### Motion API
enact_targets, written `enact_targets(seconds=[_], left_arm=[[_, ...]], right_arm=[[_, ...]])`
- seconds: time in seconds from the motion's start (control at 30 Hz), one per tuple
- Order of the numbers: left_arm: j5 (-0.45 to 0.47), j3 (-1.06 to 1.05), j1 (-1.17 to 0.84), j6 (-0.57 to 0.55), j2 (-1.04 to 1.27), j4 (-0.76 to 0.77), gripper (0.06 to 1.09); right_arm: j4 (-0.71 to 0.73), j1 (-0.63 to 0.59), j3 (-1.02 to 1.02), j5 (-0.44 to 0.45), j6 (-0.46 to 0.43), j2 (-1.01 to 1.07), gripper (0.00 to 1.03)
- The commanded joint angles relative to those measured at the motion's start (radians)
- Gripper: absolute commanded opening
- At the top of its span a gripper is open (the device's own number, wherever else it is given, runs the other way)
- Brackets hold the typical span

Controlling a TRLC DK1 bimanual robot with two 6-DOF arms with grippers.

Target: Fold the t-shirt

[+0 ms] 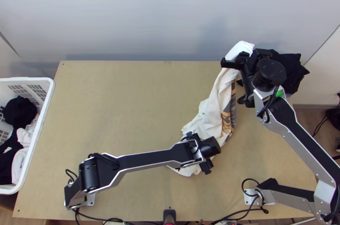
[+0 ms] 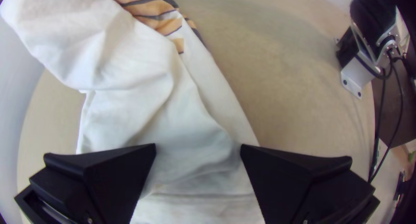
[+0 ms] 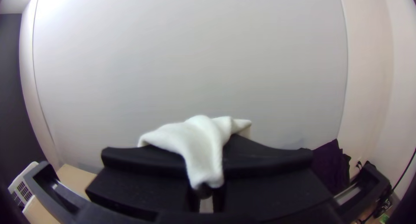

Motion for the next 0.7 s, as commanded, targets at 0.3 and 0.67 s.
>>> enact_targets(seconds=[0.3,0.67], left_arm=[[0.000,0.030,0.048,0.032,-0.091,-0.088,0.10],[0.001,0.023,0.060,-0.020,-0.254,-0.166,0.34]], right_arm=[[-0.008,-0.009,-0.014,0.000,-0.002,-0.006,0.03],[0.003,-0.006,-0.006,0.000,0.007,0.008,0.03]])
